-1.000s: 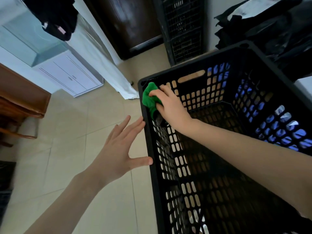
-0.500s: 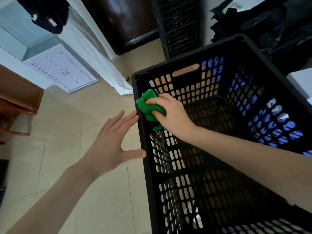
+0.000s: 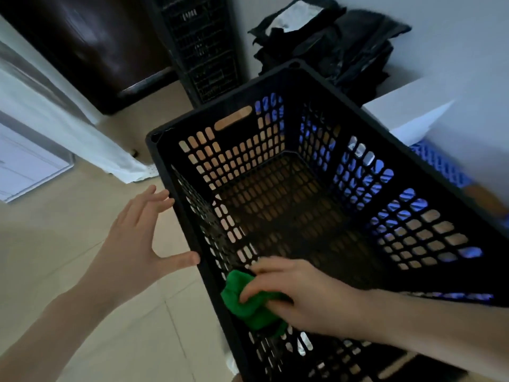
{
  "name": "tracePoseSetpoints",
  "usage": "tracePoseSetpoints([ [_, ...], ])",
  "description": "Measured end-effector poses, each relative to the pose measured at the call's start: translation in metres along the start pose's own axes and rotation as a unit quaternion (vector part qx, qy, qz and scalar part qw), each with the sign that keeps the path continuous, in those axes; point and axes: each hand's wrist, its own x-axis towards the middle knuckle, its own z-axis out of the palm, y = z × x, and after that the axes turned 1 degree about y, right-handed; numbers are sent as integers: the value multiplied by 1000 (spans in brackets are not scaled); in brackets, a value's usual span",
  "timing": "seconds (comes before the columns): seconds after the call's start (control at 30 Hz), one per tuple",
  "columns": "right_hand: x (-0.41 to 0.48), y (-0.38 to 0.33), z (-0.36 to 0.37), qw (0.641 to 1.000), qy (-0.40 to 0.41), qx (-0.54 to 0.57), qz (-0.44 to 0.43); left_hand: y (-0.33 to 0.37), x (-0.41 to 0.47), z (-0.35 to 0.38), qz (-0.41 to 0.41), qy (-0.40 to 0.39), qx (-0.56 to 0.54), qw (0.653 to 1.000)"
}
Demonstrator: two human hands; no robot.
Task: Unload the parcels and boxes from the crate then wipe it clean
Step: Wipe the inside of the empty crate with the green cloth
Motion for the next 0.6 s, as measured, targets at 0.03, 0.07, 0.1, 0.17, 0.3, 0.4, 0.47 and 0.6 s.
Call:
tracePoseSetpoints([
  [0.03, -10, -1, 3, 1000, -18, -16, 5, -2, 2, 2, 16, 8, -1, 1000],
  [0.07, -17, -3, 5, 999, -34, -31, 10, -3, 4, 3, 32, 17, -5, 999],
  [0.1, -23, -4, 7, 998, -45, -43, 16, -5, 7, 4, 47, 26, -10, 999],
  [0.17, -25, -6, 8, 997, -43, -60, 31, -10, 14, 5, 84, 38, -17, 996],
  [0.3, -9, -9, -3, 994, 45, -63, 71, -19, 31, -1, 175, 57, -48, 982],
  [0.4, 9, -14, -9, 981, 159, -65, 86, -15, 49, -4, 222, 43, -91, 970],
  [0.47, 23, -21, -12, 963, 240, -74, 93, -8, 61, -9, 226, -9, -127, 966],
  [0.6, 50, -39, -13, 928, 331, -88, 145, 9, 89, -17, 227, -163, -217, 935],
])
